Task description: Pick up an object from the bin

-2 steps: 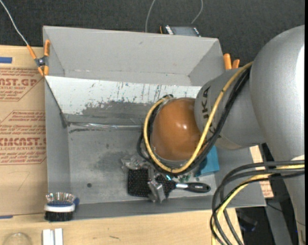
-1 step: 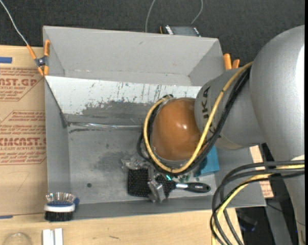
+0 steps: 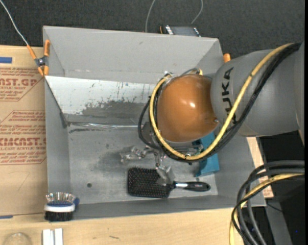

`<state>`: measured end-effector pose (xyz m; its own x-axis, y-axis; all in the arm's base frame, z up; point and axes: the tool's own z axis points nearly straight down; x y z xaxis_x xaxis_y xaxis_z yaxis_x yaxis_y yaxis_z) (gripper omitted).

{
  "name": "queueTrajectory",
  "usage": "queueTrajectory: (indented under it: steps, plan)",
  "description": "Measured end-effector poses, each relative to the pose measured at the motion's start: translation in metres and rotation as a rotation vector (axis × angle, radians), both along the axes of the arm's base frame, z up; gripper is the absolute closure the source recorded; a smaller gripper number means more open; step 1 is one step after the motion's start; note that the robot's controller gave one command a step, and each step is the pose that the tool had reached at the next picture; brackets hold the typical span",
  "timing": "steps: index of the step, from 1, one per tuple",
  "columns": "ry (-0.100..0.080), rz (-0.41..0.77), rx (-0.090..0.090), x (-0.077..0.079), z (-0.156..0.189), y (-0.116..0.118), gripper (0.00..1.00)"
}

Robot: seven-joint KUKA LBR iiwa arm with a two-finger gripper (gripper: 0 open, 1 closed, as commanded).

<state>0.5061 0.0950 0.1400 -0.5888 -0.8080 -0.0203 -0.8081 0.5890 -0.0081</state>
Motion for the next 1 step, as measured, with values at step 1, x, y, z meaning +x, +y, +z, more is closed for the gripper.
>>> queueTrajectory:
  steps: [1]
  plan:
    - [0.008,-0.065,0.002,-0.0210,-0.0720,-0.0162,0.00]
